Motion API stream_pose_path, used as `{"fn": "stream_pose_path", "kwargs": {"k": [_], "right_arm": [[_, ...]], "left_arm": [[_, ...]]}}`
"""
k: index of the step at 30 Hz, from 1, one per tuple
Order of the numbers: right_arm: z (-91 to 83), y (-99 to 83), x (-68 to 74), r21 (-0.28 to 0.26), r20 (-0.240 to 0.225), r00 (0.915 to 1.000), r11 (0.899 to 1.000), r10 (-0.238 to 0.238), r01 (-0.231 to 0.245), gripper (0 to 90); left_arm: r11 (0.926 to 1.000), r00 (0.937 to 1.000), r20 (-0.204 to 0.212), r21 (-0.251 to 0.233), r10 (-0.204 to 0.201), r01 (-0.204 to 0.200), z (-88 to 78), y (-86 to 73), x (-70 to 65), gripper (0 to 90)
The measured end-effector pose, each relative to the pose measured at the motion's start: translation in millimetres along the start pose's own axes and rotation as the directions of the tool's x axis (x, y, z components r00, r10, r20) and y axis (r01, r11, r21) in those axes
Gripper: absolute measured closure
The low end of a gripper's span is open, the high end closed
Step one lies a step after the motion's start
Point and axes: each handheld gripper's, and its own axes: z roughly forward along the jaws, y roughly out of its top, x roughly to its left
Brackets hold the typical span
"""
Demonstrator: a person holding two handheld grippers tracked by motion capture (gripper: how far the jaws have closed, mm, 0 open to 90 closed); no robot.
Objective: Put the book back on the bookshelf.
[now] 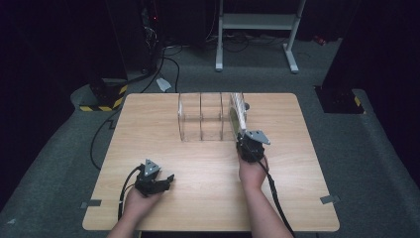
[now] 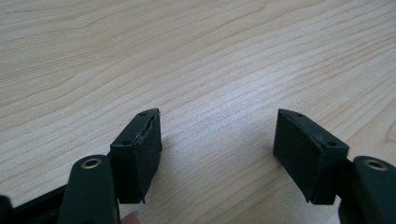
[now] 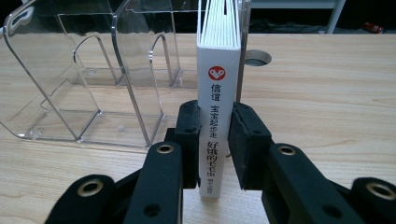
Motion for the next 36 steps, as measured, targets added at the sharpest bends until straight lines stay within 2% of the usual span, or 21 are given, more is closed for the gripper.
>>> {"fn": "stream_pose_path", "kwargs": {"k": [19,26,36], "right_arm": [[1.3,0.9,0.6,0.002,0.005,0.9999,1.000,-0.016,0.015,73.4],[1.9,1.6,0.4,0.004,0.006,1.0000,1.000,-0.008,0.008,72.9],[-4.3,3.7,1.5,-0.001,-0.030,0.9993,1.000,-0.023,0.023,57.0]], "left_arm": [[1.0000,1.0000,0.000,0.001,0.001,-0.001,0.0,0.0,0.1,32.5],[1.0000,1.0000,-0.001,0.001,0.005,-0.005,-0.1,0.1,0.3,32.4],[1.0000,1.0000,0.000,0.000,0.001,-0.001,0.0,0.0,0.0,32.4]]}}
